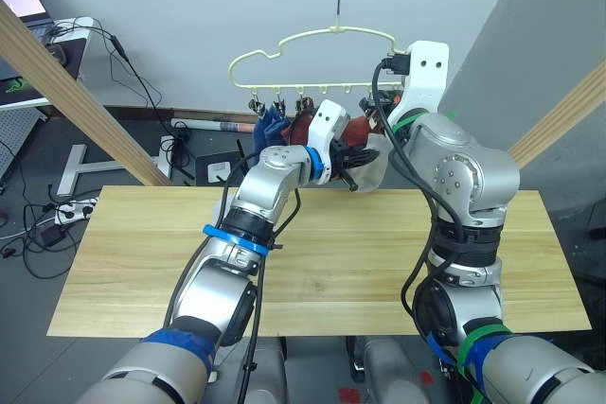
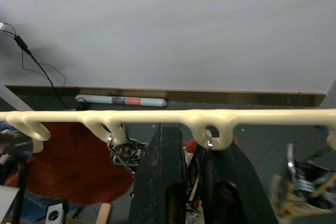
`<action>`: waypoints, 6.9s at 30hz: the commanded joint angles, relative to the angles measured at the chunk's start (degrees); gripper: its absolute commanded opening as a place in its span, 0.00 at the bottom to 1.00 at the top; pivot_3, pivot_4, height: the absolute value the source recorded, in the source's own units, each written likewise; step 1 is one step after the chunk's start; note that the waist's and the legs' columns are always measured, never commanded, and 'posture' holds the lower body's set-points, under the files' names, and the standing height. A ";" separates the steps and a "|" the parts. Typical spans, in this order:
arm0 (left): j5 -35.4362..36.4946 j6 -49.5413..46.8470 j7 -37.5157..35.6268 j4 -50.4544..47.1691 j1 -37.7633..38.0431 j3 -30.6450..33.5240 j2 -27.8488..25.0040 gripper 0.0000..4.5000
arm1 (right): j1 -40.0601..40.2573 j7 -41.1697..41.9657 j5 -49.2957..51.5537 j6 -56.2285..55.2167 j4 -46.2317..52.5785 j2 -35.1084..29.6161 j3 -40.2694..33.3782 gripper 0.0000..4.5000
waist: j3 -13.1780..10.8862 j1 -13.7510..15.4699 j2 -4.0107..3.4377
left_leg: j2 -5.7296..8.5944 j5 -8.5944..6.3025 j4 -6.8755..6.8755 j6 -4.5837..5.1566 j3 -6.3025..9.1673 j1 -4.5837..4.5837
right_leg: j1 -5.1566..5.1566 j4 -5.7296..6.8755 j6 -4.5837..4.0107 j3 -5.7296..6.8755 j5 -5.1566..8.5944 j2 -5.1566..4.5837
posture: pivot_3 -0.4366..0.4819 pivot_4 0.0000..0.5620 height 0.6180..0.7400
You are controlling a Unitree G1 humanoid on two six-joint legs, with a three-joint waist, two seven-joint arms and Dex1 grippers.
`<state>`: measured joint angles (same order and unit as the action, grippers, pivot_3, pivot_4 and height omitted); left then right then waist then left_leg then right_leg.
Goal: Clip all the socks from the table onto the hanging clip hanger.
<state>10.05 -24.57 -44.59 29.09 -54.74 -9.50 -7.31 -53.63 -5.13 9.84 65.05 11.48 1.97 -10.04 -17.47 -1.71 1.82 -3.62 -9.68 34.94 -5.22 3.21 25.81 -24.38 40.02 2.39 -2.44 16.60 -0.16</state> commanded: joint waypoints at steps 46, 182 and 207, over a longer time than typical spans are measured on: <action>1.10 -1.75 -2.33 -4.14 -1.04 1.72 0.28 0.55 | 0.31 0.54 2.00 2.45 6.31 -0.13 0.92 0.64 | 0.00 -0.15 0.00 | -0.01 0.00 -0.01 -0.01 -0.01 0.00 | -0.01 0.01 0.00 0.00 0.00 0.00 | 0.49 0.46 1.00; 15.71 -0.28 7.84 -47.22 55.09 16.66 -18.97 0.76 | 82.47 11.51 -3.55 -23.73 40.44 -14.16 11.82 0.84 | 1.81 0.14 0.14 | -0.08 0.17 -0.15 0.11 -0.27 -0.96 | 0.93 -0.51 -0.59 -0.23 0.46 -0.09 | 0.49 0.42 1.00; 19.80 -4.67 -0.19 -44.28 39.10 14.78 -22.62 0.76 | 54.89 8.57 1.30 -6.47 38.84 -9.50 2.75 0.71 | 1.81 0.12 0.14 | -0.08 0.18 -0.10 0.13 -0.25 -0.94 | 0.99 -0.52 -0.10 -0.22 0.14 -0.02 | 0.50 0.42 1.00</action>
<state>28.14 -28.00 -43.54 -14.78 -14.61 5.69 -29.39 2.62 3.98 10.25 56.65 49.30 -7.78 -5.79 -15.66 -1.59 1.96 -3.69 -9.50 34.83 -5.09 2.96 24.86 -23.39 39.50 2.30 -2.66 16.73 -0.18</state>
